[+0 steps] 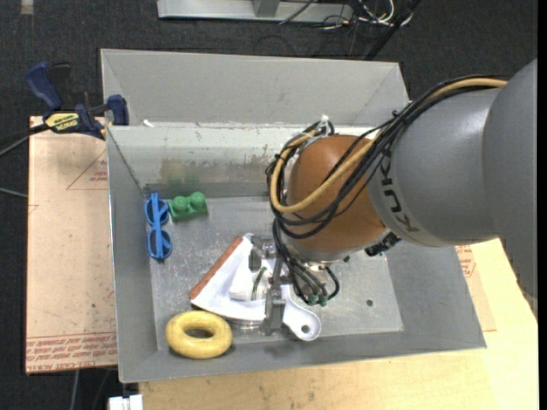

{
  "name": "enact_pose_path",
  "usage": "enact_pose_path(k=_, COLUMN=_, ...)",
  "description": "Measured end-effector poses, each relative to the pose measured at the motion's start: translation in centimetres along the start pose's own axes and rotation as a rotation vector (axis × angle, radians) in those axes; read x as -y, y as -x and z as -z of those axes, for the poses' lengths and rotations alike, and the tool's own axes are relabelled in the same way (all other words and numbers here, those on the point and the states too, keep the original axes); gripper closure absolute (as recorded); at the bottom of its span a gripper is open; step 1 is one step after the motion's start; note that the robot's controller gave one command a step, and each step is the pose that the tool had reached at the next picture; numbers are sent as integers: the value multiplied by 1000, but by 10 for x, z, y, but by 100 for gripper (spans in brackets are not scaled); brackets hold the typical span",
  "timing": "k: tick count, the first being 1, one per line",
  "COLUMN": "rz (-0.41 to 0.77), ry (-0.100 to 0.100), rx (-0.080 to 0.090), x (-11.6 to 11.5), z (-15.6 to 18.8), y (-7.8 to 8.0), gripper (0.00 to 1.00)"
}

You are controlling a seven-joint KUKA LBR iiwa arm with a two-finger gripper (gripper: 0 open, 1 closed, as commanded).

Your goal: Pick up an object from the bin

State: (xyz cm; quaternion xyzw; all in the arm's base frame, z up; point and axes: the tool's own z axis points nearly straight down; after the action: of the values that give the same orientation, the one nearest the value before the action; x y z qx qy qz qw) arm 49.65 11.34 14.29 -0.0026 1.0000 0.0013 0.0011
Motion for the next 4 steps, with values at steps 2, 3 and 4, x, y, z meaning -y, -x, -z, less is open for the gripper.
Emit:
enact_pose_path(k=2, rz=-174, ry=0, rx=-2, x=4, z=-21, y=-7, gripper=0)
enact_pose_path(k=3, rz=-143, ry=1, rx=1, x=4, z=-42, y=-9, gripper=0)
enact_pose_path(k=4, rz=-331, ry=5, rx=1, x=11, z=-72, y=-17, gripper=100)
